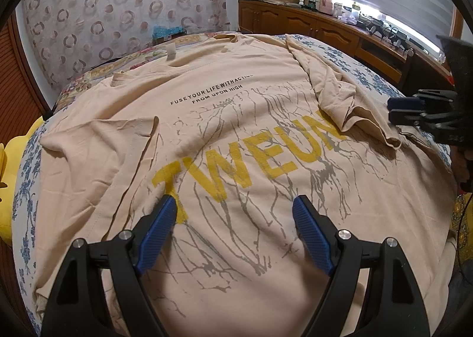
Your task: Fold small clothes
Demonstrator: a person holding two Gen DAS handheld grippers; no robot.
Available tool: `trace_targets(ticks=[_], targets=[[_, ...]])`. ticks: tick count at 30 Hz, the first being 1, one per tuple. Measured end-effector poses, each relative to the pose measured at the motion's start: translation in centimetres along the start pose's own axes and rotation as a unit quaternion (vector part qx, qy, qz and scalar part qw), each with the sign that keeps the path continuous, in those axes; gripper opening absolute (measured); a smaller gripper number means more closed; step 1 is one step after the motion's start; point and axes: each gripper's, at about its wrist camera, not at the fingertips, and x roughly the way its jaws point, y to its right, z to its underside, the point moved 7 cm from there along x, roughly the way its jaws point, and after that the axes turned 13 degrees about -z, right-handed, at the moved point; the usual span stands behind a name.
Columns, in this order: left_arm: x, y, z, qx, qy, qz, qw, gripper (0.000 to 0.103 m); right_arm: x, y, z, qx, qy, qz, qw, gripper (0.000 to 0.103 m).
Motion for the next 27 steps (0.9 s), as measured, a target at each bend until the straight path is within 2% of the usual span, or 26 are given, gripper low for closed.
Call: trace_targets(ticks=[3, 5, 10, 12, 13, 15, 16, 18, 20, 21, 23, 27], targets=[[-0.5, -0.1, -0.3, 0.005, 0.011, -0.024, 0.9996, 0.082, 0.2, 0.7, 0.5, -0.006, -0.004, 0.019, 1.000, 0.037], [-1.7, 0.4, -1.5, 0.008, 0.036, -0.023, 0.9991, 0.082, -0.1, 1.1, 0.6, -0.001, 0.003, 0.021, 1.000, 0.040], [-4.4, 3.8, -5.7, 0.007, 0.075, 0.056, 0.9956, 0.082, -1.9, 2.9, 0.7, 0.028, 0.027, 0.030, 0.999, 0.046], [-4.7, 5.4, -7.0, 0.018, 0.081, 0.076, 0.9936, 0.075, -2.4, 3.9, 1.0, 0.037, 0.029, 0.037, 0.998, 0.049], [-4.7, 6.1, -7.4, 0.024, 0.080, 0.085, 0.9928, 0.068, -2.6, 4.2, 1.2, 0.041, 0.030, 0.039, 0.998, 0.051], [-4.3, 8.0, -8.4, 0.037, 0.078, 0.109, 0.9903, 0.061, -2.7, 4.9, 1.4, 0.049, 0.030, 0.043, 0.997, 0.053], [-3.9, 8.9, -8.7, 0.043, 0.075, 0.125, 0.9884, 0.053, -2.6, 5.2, 1.5, 0.052, 0.026, 0.043, 0.997, 0.055], [-2.8, 10.7, -9.4, 0.048, 0.059, 0.143, 0.9868, 0.050, -2.1, 5.5, 1.5, 0.050, 0.022, 0.044, 0.997, 0.055], [-1.8, 11.5, -9.6, 0.051, 0.046, 0.154, 0.9857, 0.037, -1.8, 5.8, 1.7, 0.058, 0.016, 0.051, 0.997, 0.055], [-1.0, 12.1, -9.7, 0.052, 0.036, 0.162, 0.9848, 0.036, -1.8, 5.9, 1.7, 0.060, 0.017, 0.049, 0.997, 0.055], [-0.3, 12.8, -9.7, 0.059, 0.026, 0.161, 0.9849, 0.031, -2.1, 5.9, 1.8, 0.061, 0.023, 0.045, 0.997, 0.055], [1.3, 13.9, -10.3, 0.078, 0.016, 0.131, 0.9882, 0.031, -2.2, 5.9, 2.0, 0.065, 0.030, 0.041, 0.997, 0.055]])
